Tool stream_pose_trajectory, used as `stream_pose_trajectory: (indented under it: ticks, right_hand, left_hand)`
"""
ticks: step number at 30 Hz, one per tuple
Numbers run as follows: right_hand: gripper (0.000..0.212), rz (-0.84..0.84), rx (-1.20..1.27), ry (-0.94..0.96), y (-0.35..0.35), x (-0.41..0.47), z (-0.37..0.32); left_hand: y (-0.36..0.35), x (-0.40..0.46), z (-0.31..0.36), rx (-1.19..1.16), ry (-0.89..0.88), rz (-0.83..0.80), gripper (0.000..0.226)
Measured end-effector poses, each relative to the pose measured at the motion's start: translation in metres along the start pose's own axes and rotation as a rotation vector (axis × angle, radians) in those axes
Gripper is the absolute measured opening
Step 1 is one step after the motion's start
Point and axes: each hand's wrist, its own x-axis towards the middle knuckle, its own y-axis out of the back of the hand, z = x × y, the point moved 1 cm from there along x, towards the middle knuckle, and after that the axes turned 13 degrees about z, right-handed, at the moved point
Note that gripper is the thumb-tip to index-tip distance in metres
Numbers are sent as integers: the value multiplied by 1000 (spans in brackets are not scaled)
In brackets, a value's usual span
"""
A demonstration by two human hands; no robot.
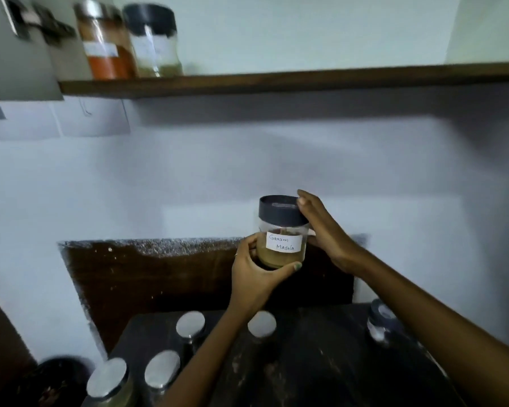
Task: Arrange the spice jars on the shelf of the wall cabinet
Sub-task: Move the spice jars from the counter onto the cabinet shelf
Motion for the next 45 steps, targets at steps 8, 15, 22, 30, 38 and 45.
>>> stream_pose_trajectory:
  ticks: [8, 15, 22, 30, 38, 45]
  right_hand:
    - [47, -1, 129, 342, -27, 15, -82]
    - [61, 64, 34, 619, -42, 75, -164]
    - [50, 127, -25, 689, -67, 130, -196]
    - [51, 212, -262, 643, -92, 164, -188]
    - [27, 400, -557, 691, -108, 179, -185]
    - [61, 479, -782, 658, -118, 179, -183]
  left_hand:
    - [11, 94, 97, -52, -266, 176, 76]
    - [27, 172, 173, -50, -485, 296, 74]
    - [40, 238, 195, 125, -541, 383, 71]
    - [43, 268, 176, 235, -462, 457, 79]
    - [41, 273, 164, 531, -472, 510, 73]
    - [39, 271, 159, 686, -514, 494, 63]
